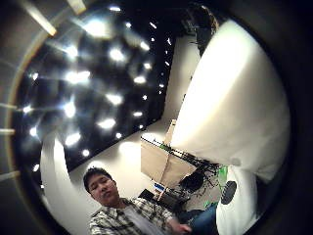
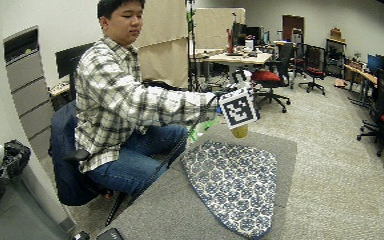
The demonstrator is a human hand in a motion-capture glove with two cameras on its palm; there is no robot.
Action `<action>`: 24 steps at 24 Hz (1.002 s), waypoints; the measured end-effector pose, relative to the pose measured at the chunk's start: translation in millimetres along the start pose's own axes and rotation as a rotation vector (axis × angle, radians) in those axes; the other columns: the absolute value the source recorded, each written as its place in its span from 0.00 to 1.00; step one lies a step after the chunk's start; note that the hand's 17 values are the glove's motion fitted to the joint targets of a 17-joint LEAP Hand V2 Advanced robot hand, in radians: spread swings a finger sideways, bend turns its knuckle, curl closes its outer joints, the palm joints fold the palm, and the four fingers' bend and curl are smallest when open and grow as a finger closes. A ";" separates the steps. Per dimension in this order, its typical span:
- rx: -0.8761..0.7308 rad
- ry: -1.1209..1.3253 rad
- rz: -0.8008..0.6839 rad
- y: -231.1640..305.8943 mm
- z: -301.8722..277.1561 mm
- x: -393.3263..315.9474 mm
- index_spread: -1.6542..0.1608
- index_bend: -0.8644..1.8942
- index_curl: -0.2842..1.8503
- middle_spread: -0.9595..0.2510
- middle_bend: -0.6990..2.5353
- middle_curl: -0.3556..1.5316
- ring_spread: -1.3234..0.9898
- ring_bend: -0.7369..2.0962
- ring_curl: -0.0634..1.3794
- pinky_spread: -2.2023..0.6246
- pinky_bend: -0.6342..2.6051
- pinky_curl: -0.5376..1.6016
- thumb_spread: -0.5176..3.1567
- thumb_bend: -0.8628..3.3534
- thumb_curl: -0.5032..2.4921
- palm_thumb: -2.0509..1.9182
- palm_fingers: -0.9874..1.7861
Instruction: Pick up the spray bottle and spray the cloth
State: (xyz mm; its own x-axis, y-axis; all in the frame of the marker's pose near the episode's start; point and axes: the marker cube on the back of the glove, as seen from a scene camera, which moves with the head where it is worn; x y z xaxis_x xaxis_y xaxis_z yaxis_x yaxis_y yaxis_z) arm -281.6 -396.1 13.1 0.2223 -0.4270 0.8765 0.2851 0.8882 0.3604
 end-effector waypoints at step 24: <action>-0.188 -0.065 0.001 50.8 76.6 33.6 0.75 0.37 0.38 0.67 0.34 0.50 0.49 0.44 0.39 0.73 0.33 0.44 0.19 0.20 0.42 0.81 0.77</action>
State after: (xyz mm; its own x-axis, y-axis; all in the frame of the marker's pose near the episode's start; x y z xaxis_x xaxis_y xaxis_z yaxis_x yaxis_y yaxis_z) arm -331.0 -352.3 85.3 0.1634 -0.4089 0.8979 0.4558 0.8384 0.2989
